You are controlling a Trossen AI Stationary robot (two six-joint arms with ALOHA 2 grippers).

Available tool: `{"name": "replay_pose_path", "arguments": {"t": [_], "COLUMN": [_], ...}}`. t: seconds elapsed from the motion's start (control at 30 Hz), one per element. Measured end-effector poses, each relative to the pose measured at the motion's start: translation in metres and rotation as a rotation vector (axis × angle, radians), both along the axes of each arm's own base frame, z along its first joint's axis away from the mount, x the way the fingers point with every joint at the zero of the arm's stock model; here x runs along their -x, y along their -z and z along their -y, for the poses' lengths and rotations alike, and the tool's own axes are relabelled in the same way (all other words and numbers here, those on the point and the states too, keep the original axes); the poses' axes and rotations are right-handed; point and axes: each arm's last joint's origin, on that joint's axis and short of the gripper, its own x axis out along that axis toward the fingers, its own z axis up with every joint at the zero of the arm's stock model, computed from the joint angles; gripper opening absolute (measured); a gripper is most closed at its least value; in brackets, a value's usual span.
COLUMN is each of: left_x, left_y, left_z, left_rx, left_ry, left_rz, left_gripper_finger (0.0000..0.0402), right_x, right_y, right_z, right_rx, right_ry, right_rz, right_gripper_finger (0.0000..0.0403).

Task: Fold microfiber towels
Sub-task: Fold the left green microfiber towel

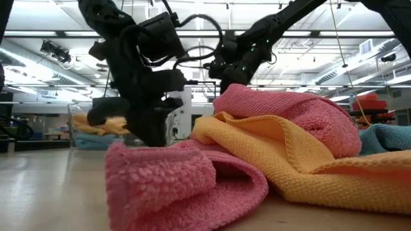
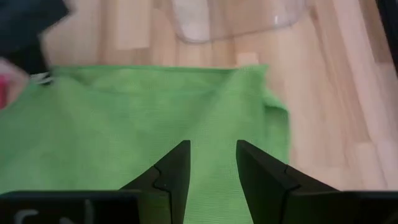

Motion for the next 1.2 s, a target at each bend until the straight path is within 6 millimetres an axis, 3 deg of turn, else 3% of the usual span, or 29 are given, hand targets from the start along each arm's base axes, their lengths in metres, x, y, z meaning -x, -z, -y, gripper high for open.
{"name": "replay_pose_path", "arguments": {"t": [0.23, 0.37, 0.67, 0.97, 1.2], "left_x": [0.013, 0.017, 0.016, 0.015, 0.015], "left_y": [-0.032, -0.036, -0.036, -0.037, -0.037], "left_z": [-0.009, -0.011, -0.011, -0.011, -0.011], "left_rx": [0.052, 0.06, 0.06, 0.059, 0.063], "left_ry": [-0.045, -0.066, -0.067, -0.069, -0.076], "left_rz": [0.021, 0.009, 0.019, 0.021, 0.027], "left_gripper_finger": [0.0019, 0.0014, 0.0024, 0.0009, 0.0026], "right_x": [-0.01, -0.007, 0.003, 0.016, 0.016], "right_y": [0.01, 0.018, 0.011, 0.02, 0.015], "right_z": [-0.055, -0.088, -0.146, -0.19, -0.194], "right_rx": [0.055, 0.15, 0.201, 0.329, 0.348], "right_ry": [-0.125, -0.128, -0.224, -0.305, -0.311], "right_rz": [-0.06, -0.1, 0.066, 0.095, 0.063], "right_gripper_finger": [0.0138, 0.0138, 0.0127, 0.0136, 0.0196]}}
